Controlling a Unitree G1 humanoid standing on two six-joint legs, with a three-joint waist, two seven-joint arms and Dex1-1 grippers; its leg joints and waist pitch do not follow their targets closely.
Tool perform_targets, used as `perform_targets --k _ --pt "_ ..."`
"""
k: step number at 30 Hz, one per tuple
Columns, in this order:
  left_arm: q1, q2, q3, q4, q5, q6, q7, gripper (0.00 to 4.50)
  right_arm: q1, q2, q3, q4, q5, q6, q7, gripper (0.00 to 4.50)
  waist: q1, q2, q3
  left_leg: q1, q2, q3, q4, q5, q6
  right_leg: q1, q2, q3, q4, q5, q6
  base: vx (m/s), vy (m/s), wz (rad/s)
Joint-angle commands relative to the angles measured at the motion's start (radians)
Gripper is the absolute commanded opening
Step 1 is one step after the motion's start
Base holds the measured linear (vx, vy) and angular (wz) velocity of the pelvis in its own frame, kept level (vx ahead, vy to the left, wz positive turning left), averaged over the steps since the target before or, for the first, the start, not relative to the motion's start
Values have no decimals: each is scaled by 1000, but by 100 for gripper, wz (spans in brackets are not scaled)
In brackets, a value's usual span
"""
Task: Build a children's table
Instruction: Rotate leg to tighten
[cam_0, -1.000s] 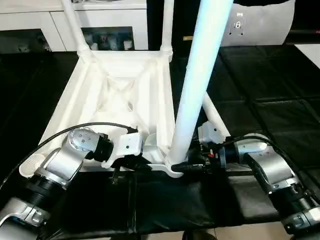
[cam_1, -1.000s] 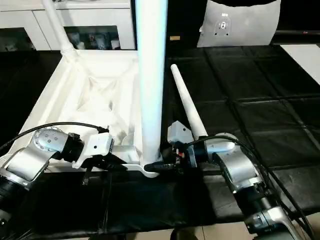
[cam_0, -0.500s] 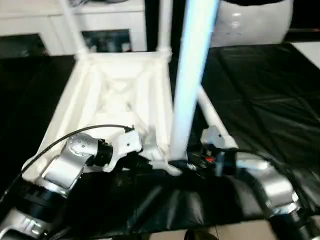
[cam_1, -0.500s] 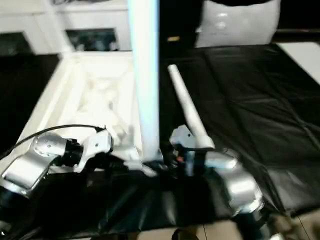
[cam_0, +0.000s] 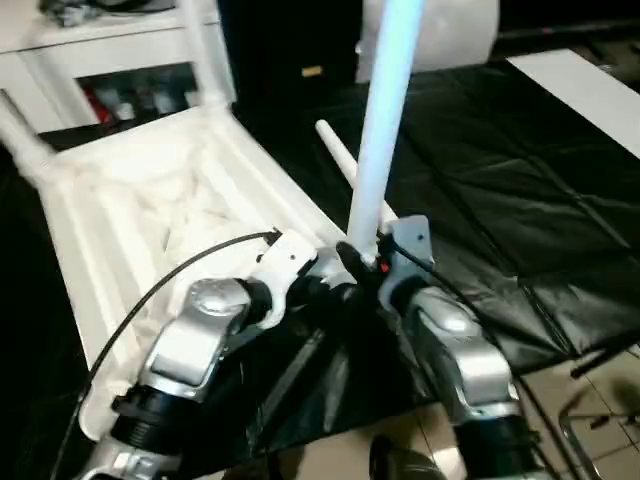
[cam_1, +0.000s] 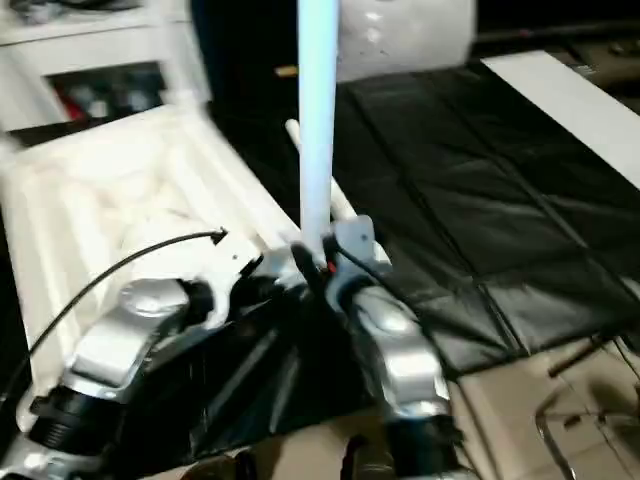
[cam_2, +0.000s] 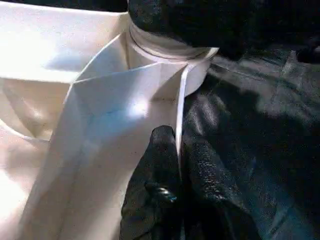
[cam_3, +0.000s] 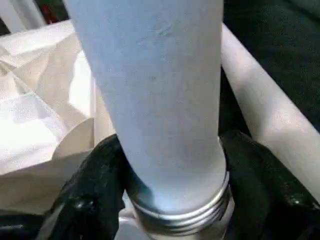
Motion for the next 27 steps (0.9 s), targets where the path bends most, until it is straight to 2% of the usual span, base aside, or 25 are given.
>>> perform_targets --k 1,2,3,4,5,6,7,8,9,10,11,12,13,14,15,16,18,19,21,22,23,24,25,27 --pt "-31 -46 -50 -22 -20 -23 12 0 20 80 121 70 32 45 54 315 20 -24 -23 104 -17 -31 99 -371 4 -110 -99 39 -277 -1020 40 29 -103 9" --pt "-27 -36 -50 -24 -17 -30 4 0 24 79 104 64 35 43 50 330 15 -33 -24 53 -32 -56 100 -197 32 -61 -121 58 -262 -1076 52 93 -16 -38" --pt "-24 -30 -50 -25 -15 -34 0 0 26 79 92 61 38 42 47 345 28 -12 -27 -76 3 -100 27 -91 17 80 -147 59 -174 -878 29 93 -16 -38" --pt "-20 -17 -50 -26 -17 -42 -11 0 29 66 86 55 38 30 55 353 37 7 -50 -39 38 -105 -43 -128 3 44 -77 36 -146 -550 -19 111 54 -30" --pt "-14 0 -52 -28 -21 -51 -27 0 32 47 80 47 36 12 66 359 29 11 -60 -15 49 -102 -45 -154 2 30 -53 34 -127 -386 -59 0 0 0" --pt "-9 21 -54 -27 -28 -73 -49 0 39 23 71 30 41 -11 84 362 22 25 -73 -6 53 -92 -41 -135 5 34 -44 33 -104 -115 -148 0 0 0" --pt "-3 40 -54 -26 -35 -94 -70 0 47 3 58 10 50 -30 101 369 21 25 -76 -8 56 -84 -46 -166 19 40 -44 36 -104 -29 -202 0 0 0" --pt "0 49 -54 -25 -39 -106 -82 0 52 -7 50 -1 57 -41 109 383 19 25 -74 -9 59 -84 -50 -206 23 40 -45 34 -106 -53 -216 0 0 0" --pt "2 69 -51 -15 -36 -128 -95 0 63 -32 36 -37 70 -43 129 396 16 19 -72 -15 55 -82 -52 -281 26 42 -49 34 -116 -148 -220 0 0 0" --pt "3 78 -49 -9 -33 -140 -100 0 69 -45 30 -55 77 -44 138 396 22 12 -83 -17 53 -78 -46 -258 38 46 -55 37 -120 -173 -215 0 0 0" --pt "3 78 -49 -9 -33 -140 -100 0 69 -45 30 -55 77 -44 138 412 24 13 -83 -15 53 -74 -44 -242 45 39 -55 39 -121 -167 -221 0 0 0" --pt "4 106 -32 18 -20 -167 -101 0 97 -87 15 -130 99 -42 174 412 25 8 -90 -14 54 -68 -39 -202 56 39 -56 40 -120 -143 -235 0 0 0" --pt "3 118 -21 30 -14 -179 -95 0 113 -106 9 -170 108 -40 189 419 31 9 -95 -19 56 -61 -32 -134 69 44 -55 38 -110 -79 -243 34 -55 11" --pt "2 128 -9 39 -11 -187 -89 0 128 -124 4 -210 121 -34 207 427 32 10 -93 -22 56 -58 -31 -114 77 44 -53 37 -109 -56 -244 0 0 0" --pt "4 134 0 43 -11 -192 -85 0 141 -134 1 -237 130 -30 218 439 34 3 -101 -29 55 -54 -27 -81 85 55 -53 34 -103 -25 -241 0 0 0" --pt "6 145 19 48 -12 -202 -73 0 169 -158 -5 -303 152 -16 243 446 38 4 -105 -29 56 -49 -26 -66 87 56 -54 31 -101 -25 -236 0 0 0" --pt "10 148 42 47 -29 -202 -63 0 192 -177 -7 -358 176 6 268 446 36 5 -106 -33 58 -47 -26 -75 77 58 -52 29 -103 -68 -223 0 0 0" --pt "13 148 52 43 -41 -201 -62 0 202 -184 -5 -378 184 14 275 446 37 6 -108 -31 58 -45 -25 -90 64 56 -51 30 -107 -106 -211 0 0 0" --pt "28 138 79 20 -83 -208 -66 0 234 -209 0 -442 214 47 295 446 36 1 -115 -29 58 -43 -24 -92 53 56 -49 30 -108 -128 -200 0 0 0" --pt "30 136 81 16 -88 -208 -68 44 236 -210 1 -446 216 49 295 450 38 1 -118 -33 56 -43 -22 -73 50 60 -48 30 -105 -115 -196 0 0 0" --pt "38 121 99 -3 -124 -204 -80 55 246 -219 5 -463 224 60 297 450 36 -1 -123 -33 56 -42 -19 -63 49 59 -45 29 -102 -103 -198 0 0 0" --pt "41 104 120 -19 -148 -190 -73 55 249 -227 8 -474 231 77 301 450 37 2 -124 -29 57 -41 -18 -61 50 56 -46 30 -103 -97 -205 0 0 0" --pt "41 104 120 -19 -148 -190 -73 61 249 -227 8 -474 231 77 301 450 40 3 -125 -29 58 -40 -17 -66 50 54 -45 29 -104 -96 -219 0 0 0" --pt "43 72 169 -51 -196 -171 -46 84 257 -249 19 -502 244 116 310 450 45 3 -124 -26 60 -39 -17 -79 48 50 -42 28 -104 -103 -221 0 0 0"
